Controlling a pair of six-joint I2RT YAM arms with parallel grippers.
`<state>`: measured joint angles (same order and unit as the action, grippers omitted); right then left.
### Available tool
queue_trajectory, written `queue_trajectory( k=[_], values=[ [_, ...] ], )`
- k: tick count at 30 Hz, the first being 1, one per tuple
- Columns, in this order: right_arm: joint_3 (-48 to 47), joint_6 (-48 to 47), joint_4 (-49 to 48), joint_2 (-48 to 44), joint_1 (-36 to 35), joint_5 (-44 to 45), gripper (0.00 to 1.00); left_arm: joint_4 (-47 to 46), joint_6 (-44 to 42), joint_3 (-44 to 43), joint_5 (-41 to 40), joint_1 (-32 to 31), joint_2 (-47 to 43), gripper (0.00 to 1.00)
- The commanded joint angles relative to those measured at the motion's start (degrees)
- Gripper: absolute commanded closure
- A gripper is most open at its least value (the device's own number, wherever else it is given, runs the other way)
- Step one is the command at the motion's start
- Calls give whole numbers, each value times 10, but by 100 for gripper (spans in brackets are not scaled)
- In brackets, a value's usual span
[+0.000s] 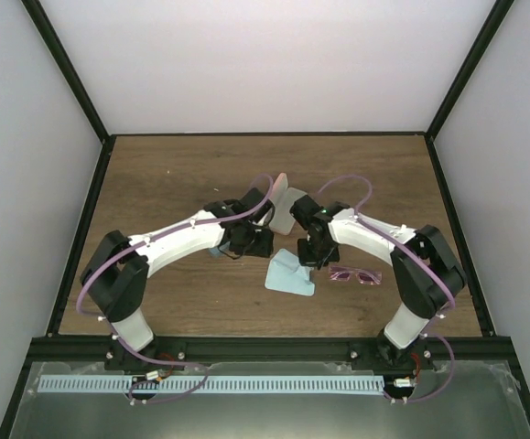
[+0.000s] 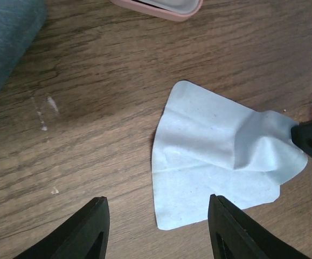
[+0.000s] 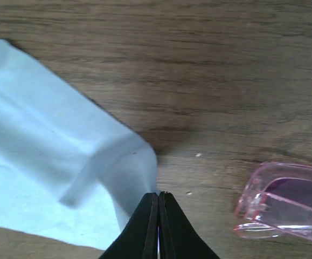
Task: Organize the sunglasses
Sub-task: Adjust the glasses cleaning cloth at the center of the board.
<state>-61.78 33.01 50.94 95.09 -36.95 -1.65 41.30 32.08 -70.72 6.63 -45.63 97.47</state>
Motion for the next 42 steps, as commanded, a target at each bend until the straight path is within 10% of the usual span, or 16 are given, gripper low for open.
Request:
queue_trajectory(
  k=[1,14,26,42],
  values=[
    [2,-4,-20,-2,15,33,99,-21,-18,-2,40,-4,11,47],
    [-89,-43,-35,84,65,53,99,-32,-64,50,190,-43,23,52],
    [-96,-50,-50,102,65,40,99,-23,65,5,-102,-33,42,54],
    [-82,-57,-55,98,66,30,99,-21,24,-118,-70,-3,172,70]
  ],
)
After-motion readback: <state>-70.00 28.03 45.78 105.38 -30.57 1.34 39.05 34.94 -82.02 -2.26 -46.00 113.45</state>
